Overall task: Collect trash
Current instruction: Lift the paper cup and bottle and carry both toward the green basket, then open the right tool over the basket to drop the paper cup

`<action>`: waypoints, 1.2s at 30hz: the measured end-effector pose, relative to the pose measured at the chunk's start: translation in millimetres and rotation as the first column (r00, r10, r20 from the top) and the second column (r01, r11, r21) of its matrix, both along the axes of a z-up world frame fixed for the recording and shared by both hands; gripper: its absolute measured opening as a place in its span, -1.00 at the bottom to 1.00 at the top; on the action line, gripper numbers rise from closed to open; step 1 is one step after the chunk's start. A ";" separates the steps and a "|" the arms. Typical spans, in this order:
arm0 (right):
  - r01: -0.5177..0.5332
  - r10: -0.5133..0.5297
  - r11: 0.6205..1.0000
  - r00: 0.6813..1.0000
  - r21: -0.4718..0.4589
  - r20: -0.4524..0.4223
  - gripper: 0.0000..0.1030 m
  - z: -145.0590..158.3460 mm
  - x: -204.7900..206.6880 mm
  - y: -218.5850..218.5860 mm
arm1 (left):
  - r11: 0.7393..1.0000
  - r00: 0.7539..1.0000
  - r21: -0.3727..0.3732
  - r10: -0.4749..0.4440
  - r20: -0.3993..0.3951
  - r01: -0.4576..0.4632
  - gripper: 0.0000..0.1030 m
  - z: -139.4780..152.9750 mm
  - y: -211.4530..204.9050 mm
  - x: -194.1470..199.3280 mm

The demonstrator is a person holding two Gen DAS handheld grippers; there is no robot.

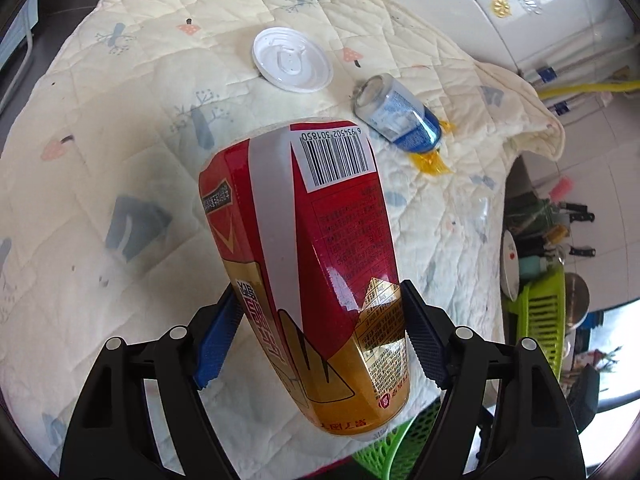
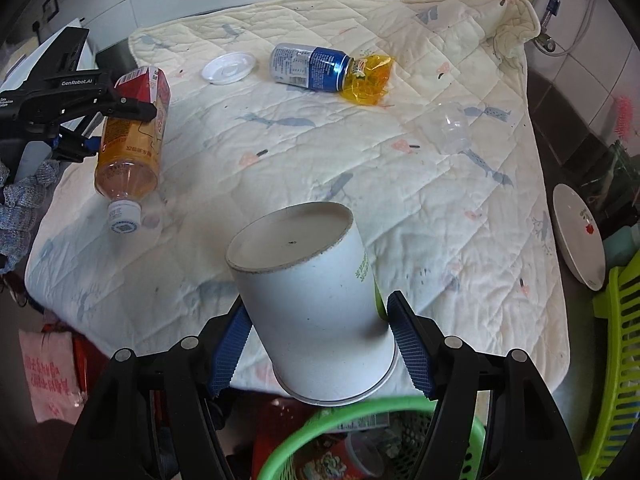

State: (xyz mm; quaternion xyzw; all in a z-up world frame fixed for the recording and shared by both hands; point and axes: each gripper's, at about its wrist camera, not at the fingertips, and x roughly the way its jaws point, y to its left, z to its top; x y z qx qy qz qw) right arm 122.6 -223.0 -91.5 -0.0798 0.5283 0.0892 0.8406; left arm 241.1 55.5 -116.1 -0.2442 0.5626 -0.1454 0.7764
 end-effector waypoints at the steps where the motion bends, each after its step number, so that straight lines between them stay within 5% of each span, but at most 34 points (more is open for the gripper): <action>1: -0.006 0.006 1.000 1.000 -0.007 0.001 0.28 1.5 -8.6 -1.5 | 1.000 1.000 0.002 -0.008 0.006 0.008 0.46 1.8 0.0 -8.4; 12: 0.005 -0.009 0.998 0.998 -0.070 -0.064 0.28 -8.8 -87.7 -37.5 | 0.994 0.992 -0.025 -0.105 0.067 0.107 0.44 21.7 -18.7 -76.3; 27: 0.187 -0.221 0.969 0.950 -0.164 -0.220 0.30 -77.3 -144.6 -115.5 | 0.975 0.974 -0.069 -0.204 0.103 0.211 0.41 23.9 -62.3 -115.2; 36: 0.258 -0.300 0.948 0.920 -0.185 -0.254 0.46 -91.2 -153.9 -138.4 | 0.924 0.935 -0.147 -0.341 0.100 0.353 0.41 24.0 -108.1 -127.9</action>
